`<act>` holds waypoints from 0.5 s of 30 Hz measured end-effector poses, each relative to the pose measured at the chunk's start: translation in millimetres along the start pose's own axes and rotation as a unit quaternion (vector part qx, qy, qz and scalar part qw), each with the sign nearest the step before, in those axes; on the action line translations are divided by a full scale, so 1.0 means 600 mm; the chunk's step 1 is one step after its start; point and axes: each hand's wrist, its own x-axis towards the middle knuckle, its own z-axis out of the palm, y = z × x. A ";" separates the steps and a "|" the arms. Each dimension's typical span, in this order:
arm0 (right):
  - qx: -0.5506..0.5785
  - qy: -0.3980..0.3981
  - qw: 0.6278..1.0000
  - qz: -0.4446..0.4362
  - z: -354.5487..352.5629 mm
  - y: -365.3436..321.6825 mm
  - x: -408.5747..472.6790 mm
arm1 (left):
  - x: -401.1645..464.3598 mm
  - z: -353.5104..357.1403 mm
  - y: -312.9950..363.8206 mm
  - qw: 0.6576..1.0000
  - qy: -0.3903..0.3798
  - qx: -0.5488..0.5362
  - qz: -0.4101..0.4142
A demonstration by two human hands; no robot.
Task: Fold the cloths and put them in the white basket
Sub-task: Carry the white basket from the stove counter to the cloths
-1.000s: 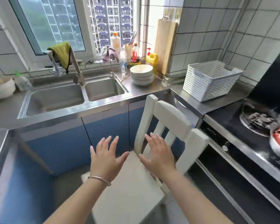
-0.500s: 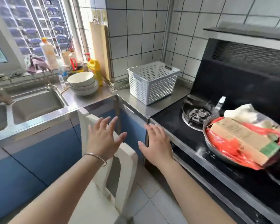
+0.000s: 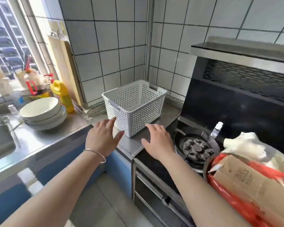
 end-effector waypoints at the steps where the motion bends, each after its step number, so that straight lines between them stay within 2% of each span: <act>1: -0.002 0.003 1.000 0.000 0.002 0.011 0.033 | 0.029 0.007 -0.003 1.000 -0.004 0.004 -0.002; 9: -0.003 -0.002 1.000 -0.030 0.028 0.102 0.338 | 0.261 0.078 -0.024 0.993 -0.057 0.079 -0.071; 15: -0.026 -0.002 0.999 -0.026 0.040 0.161 0.562 | 0.399 0.121 -0.028 0.984 -0.056 0.060 -0.157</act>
